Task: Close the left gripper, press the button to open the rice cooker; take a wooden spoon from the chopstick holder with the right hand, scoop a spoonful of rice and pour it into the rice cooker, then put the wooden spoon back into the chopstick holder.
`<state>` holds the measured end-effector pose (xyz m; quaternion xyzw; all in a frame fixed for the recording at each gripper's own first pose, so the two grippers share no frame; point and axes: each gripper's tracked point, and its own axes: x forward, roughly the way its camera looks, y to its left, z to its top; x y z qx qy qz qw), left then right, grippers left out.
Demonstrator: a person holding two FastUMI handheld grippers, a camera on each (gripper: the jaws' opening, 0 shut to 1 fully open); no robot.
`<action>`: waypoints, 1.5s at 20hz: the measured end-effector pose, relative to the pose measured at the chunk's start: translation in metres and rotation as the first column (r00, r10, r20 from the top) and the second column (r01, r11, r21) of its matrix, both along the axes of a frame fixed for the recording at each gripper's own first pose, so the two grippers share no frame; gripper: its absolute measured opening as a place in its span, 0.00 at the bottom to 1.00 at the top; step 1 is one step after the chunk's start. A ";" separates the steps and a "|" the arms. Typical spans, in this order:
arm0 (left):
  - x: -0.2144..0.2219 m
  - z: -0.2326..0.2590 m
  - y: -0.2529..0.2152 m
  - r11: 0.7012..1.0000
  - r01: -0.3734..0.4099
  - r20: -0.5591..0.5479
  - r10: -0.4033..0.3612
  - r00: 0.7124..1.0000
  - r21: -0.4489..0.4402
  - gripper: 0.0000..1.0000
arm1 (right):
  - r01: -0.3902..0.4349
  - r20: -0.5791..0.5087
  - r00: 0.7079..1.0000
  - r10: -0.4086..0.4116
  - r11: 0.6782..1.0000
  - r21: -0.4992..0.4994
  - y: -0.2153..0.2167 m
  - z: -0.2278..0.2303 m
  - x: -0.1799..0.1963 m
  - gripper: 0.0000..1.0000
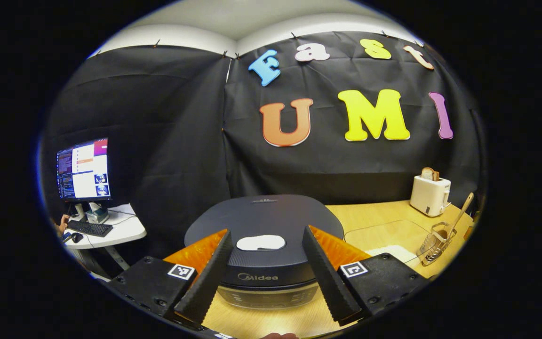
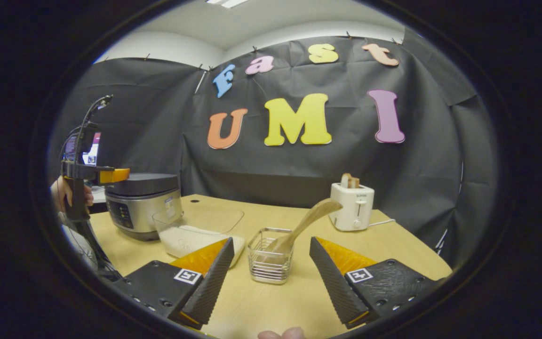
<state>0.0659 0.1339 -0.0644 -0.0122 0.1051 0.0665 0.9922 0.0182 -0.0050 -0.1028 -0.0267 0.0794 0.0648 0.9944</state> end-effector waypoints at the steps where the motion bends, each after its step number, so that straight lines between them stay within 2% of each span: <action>1: 0.003 0.002 0.000 1.000 0.013 0.011 -0.013 1.000 0.024 0.97 | -0.004 -0.005 1.000 0.004 1.000 0.001 0.003 -0.002 0.001 0.92; 2: 0.005 0.003 0.002 1.000 0.017 0.038 -0.018 0.999 0.025 0.96 | -0.009 -0.006 1.000 0.009 1.000 0.000 0.008 -0.002 0.003 0.95; 4: 0.002 0.002 0.001 1.000 0.024 0.043 -0.024 0.999 0.015 0.94 | -0.020 -0.009 1.000 0.020 1.000 -0.005 0.017 -0.004 0.003 0.95; 8: 0.002 0.006 0.003 0.998 0.015 0.038 -0.017 0.999 0.062 0.93 | 0.028 0.050 0.998 -0.027 1.000 -0.011 0.009 0.017 0.004 0.96; 10: 0.001 0.005 0.004 0.999 -0.004 0.039 0.002 0.999 0.046 0.95 | 0.033 0.072 0.997 -0.032 0.999 -0.002 0.009 0.029 0.003 0.95; 11: 0.001 0.006 0.003 0.999 -0.010 0.033 0.009 0.999 0.032 0.88 | 0.039 0.082 0.996 -0.039 0.999 -0.001 0.007 0.034 0.001 0.95; 12: -0.002 0.007 -0.002 1.000 -0.005 0.020 0.004 1.000 0.028 0.96 | 0.047 0.094 0.995 -0.046 0.999 -0.004 0.005 0.039 0.001 0.95; 13: -0.006 0.013 -0.008 0.999 0.000 0.022 -0.001 1.000 0.045 0.97 | 0.056 0.105 0.993 -0.055 0.998 -0.008 0.002 0.044 0.000 0.95; 15: -0.012 0.034 -0.027 0.998 0.032 0.059 -0.036 0.998 0.062 0.97 | 0.065 0.121 0.990 -0.065 0.998 0.002 0.001 0.051 -0.001 0.96; 20: -0.035 0.084 -0.096 0.987 0.149 0.174 -0.138 0.975 -0.052 0.97 | 0.077 0.157 0.984 -0.086 0.995 0.060 -0.002 0.070 -0.008 0.95; 22: -0.046 0.100 -0.107 0.986 0.162 0.218 -0.148 0.965 -0.049 0.96 | 0.107 0.181 0.977 -0.116 0.992 0.060 -0.010 0.081 -0.012 0.96; 25: -0.058 0.105 -0.122 0.985 0.166 0.257 -0.149 0.955 -0.047 0.96 | 0.144 0.224 0.963 -0.150 0.989 0.043 -0.015 0.099 -0.020 0.95; 30: -0.072 0.093 -0.141 0.978 0.205 0.240 -0.192 0.952 -0.026 0.96 | 0.176 0.229 0.959 -0.168 0.984 -0.015 -0.004 0.099 -0.026 0.95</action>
